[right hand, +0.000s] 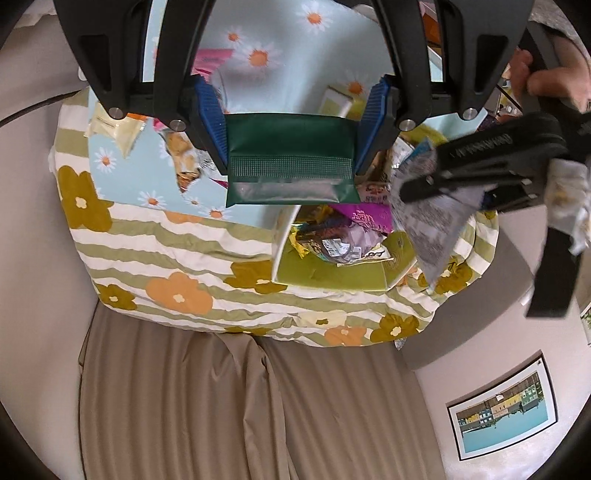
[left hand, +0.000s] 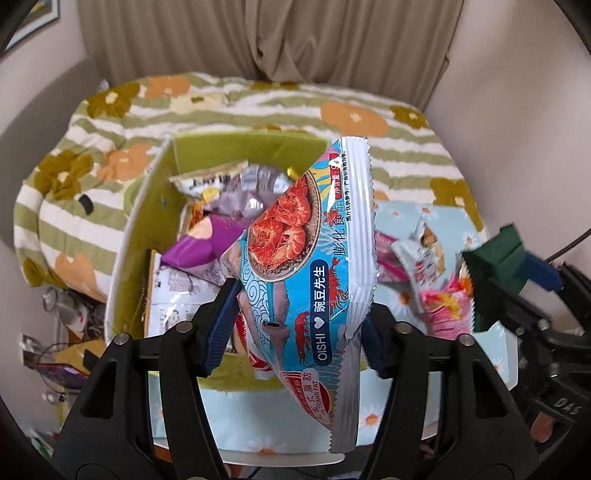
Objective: Organize snacks
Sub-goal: 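Carry both items into the green box and open both tools to drop them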
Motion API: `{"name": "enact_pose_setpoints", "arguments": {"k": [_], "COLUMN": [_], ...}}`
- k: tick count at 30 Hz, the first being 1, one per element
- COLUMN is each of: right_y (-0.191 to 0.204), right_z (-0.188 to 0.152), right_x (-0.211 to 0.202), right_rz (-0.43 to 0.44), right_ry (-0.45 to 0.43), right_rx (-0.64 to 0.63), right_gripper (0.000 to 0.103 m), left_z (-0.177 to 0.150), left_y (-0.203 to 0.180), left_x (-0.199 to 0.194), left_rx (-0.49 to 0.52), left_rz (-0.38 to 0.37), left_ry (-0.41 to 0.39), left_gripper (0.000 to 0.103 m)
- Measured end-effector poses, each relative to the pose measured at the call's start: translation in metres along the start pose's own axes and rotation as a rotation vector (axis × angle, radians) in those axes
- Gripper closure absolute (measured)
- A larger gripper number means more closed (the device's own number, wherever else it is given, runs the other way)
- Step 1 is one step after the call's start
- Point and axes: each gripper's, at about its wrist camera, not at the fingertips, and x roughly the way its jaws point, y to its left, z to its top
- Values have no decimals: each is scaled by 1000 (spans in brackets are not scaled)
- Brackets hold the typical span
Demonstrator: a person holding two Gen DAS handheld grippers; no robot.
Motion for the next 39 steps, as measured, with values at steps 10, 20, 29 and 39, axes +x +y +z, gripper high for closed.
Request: {"name": "enact_pose_setpoints", "arguments": {"k": [10,20,29,39], "right_y": [17,39,73,88], "right_z": [8,30,37,27], "right_x": [30,53,104,115], "right_rz": [-24,19,78,74], "right_ry": [44,72,166,133], "right_rx": [3,-20,-14,20], "right_gripper": [43,43,43,12], "left_z": [-8,-16,-25,-38], "left_y": [26,81,116,134], "left_x": [22,-1,5,13], "left_rx": [13,-72,-93,-83], "left_rz": [1,45,92,103], "left_ry": [22,-11,7,28], "left_gripper": [7,7,7,7]}}
